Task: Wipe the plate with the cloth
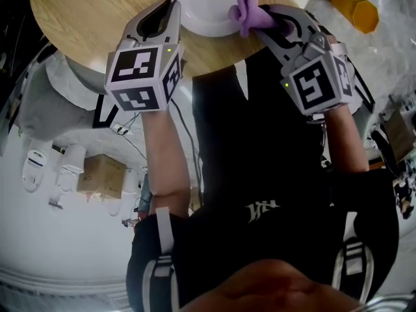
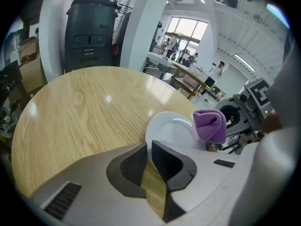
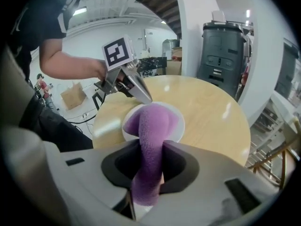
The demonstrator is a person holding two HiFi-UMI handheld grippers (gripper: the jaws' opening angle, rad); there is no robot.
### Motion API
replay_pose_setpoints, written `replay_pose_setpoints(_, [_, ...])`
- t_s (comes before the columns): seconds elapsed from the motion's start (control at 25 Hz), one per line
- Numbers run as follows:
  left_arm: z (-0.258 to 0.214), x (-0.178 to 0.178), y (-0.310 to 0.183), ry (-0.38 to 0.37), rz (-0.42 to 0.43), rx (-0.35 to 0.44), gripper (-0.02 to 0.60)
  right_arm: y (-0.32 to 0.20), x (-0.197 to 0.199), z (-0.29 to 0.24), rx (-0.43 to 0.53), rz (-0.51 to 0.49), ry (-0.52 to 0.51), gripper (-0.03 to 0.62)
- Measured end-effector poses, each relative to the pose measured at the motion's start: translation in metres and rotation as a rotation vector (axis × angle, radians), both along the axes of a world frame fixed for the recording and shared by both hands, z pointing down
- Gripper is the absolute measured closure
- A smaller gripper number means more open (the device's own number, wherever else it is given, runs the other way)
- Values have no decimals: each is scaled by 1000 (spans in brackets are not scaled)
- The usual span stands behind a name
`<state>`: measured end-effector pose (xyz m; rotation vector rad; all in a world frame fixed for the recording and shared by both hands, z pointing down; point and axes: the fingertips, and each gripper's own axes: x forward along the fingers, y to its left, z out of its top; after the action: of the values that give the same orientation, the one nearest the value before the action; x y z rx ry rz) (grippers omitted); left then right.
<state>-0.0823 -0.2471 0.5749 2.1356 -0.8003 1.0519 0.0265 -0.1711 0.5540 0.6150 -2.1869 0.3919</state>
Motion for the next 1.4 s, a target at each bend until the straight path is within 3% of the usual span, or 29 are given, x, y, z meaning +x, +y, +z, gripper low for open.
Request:
replay_pose_setpoints(0.24, [3,3,0,-5,15,21,538,-16,-7,-52,73,55,-109,500])
replay_pose_setpoints(0.48, [-2,6,-15,-25,48,60,533,-41,-23,-120,191,10,-191,499])
replay_pose_setpoints(0.64, [-48,2,-29,-1,44,162,567,-56,-36,-155,214,-41,-339,499])
replay_pose_setpoints(0.84, [-166,18,-58,180,45,492,572,-81,-25,-198,296,-116,-415,499])
replay_pose_setpoints(0.92, [-205,20,-60,235,37,578,572,-88,-17,-224,350,-127,-441,499])
replay_pose_setpoints(1.08, [-257,13,-49,362,-32,667,573,-96,9,-261,453,-117,-498,500])
replay_pose_setpoints(1.2, [-301,1,-35,399,-87,724,573,-100,44,-291,492,-104,-510,500])
replay_pose_setpoints(1.4, [-356,-29,-7,545,-243,751,573,-101,88,-314,467,-24,-681,500])
